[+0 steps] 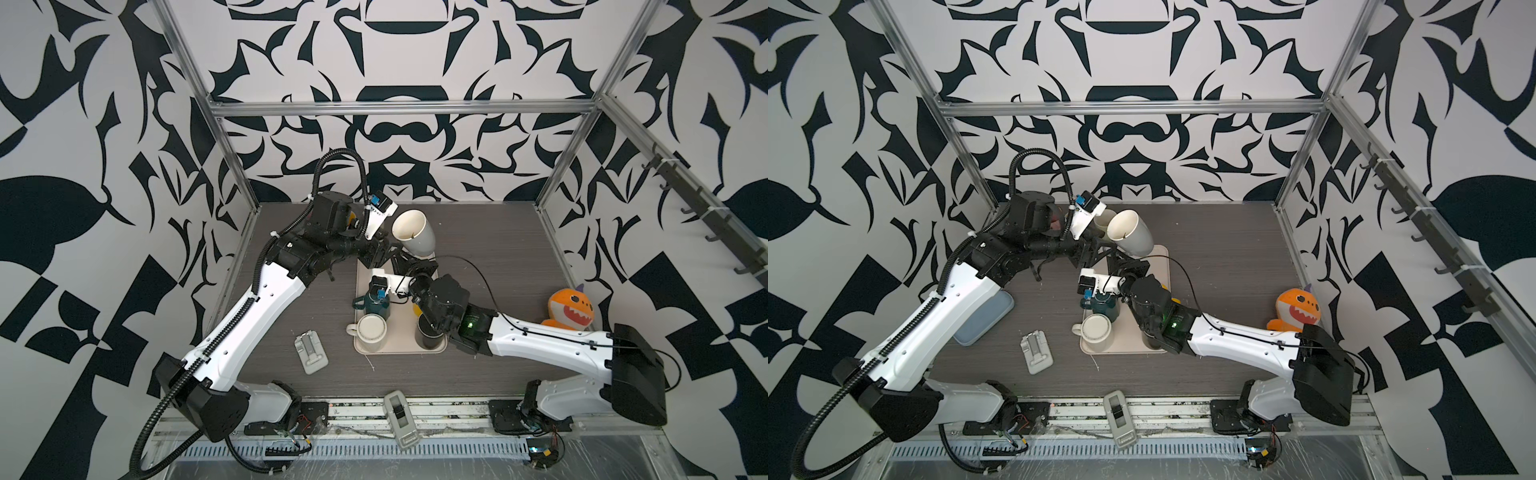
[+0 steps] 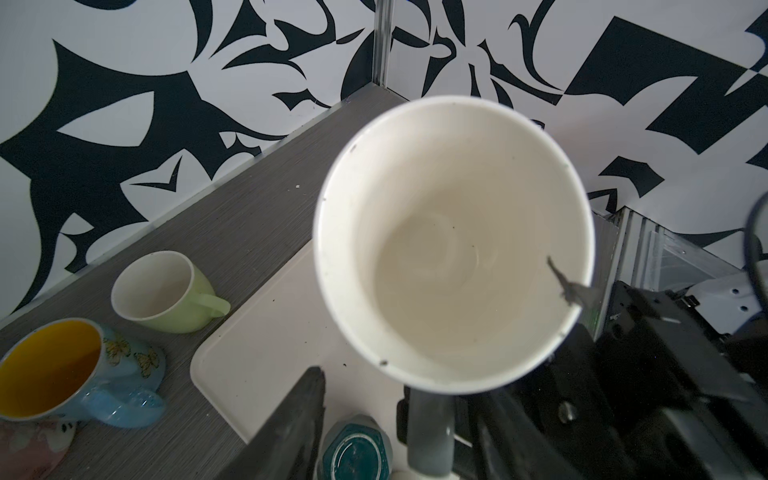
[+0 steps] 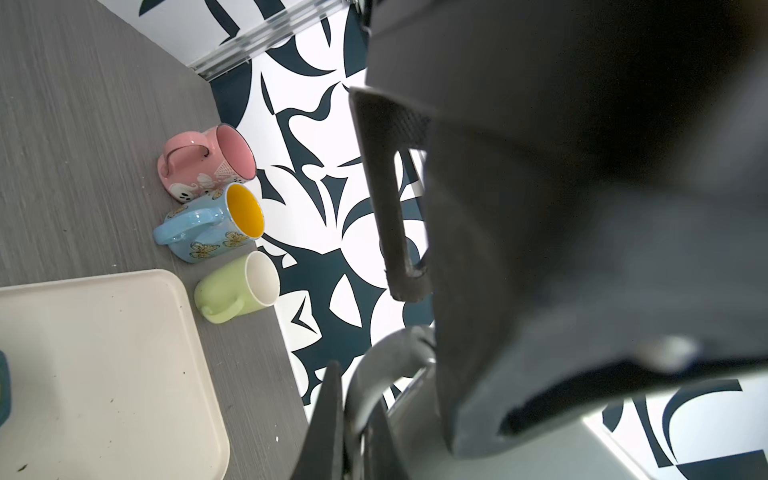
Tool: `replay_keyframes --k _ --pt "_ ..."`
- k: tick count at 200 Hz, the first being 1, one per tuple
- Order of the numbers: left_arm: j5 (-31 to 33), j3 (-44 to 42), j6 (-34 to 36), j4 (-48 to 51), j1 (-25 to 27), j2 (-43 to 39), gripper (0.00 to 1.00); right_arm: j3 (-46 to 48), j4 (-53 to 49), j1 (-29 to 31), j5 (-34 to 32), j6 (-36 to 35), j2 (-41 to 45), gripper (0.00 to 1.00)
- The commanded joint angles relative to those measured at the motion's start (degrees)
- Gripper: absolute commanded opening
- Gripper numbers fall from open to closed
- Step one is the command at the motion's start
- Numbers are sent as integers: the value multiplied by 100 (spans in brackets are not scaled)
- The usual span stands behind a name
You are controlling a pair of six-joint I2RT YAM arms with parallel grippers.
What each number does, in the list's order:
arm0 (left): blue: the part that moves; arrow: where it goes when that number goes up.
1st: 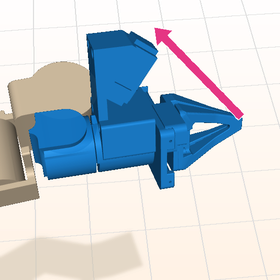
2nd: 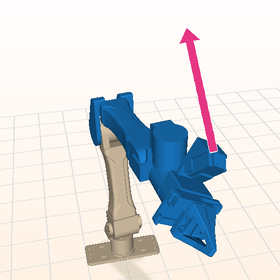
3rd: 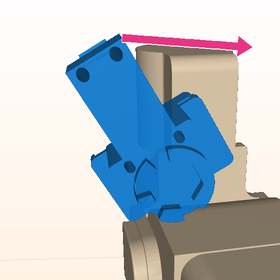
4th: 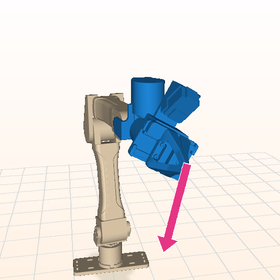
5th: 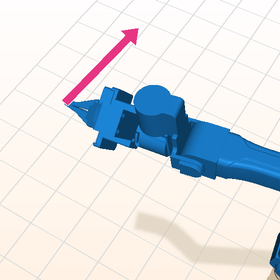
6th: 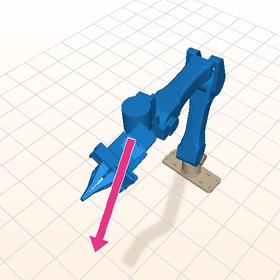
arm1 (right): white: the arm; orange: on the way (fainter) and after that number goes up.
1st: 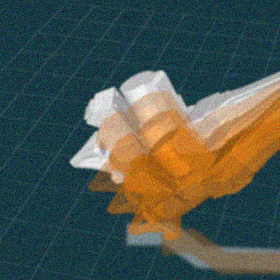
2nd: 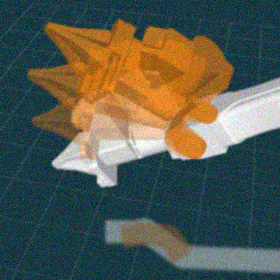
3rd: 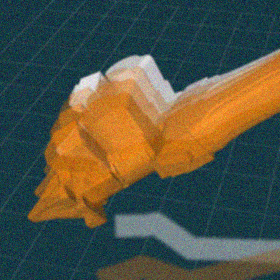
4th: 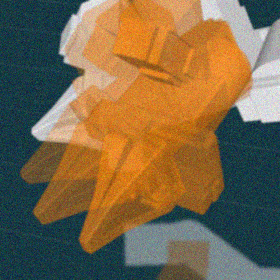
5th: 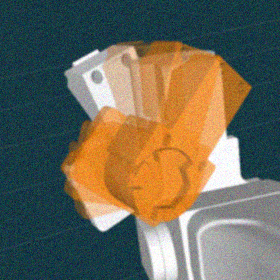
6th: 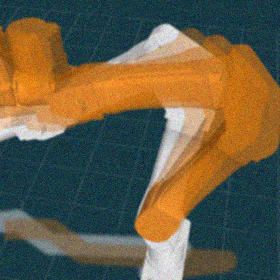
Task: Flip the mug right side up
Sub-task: 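Close the left gripper on the upright white mug held by the right gripper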
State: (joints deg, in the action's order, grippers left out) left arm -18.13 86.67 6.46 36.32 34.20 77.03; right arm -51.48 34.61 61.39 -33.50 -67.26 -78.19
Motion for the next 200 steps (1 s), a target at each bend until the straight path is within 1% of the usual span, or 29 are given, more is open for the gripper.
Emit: replay_keyframes --k 1,30,71,138,200 --pt "-36 36 20 297 35 43 57 -191 1242 14 -94 38 123 0" --pt "-301 -61 -38 132 35 -25 55 -187 1429 14 -73 36 63 0" --pt "-564 -58 -66 113 35 -22 51 -256 1644 14 -55 38 -11 0" --pt "-596 -23 -65 309 35 43 49 -331 2009 14 -51 22 -103 0" --pt "-651 -78 -79 336 37 -4 41 -405 2317 14 -110 -74 -244 0"
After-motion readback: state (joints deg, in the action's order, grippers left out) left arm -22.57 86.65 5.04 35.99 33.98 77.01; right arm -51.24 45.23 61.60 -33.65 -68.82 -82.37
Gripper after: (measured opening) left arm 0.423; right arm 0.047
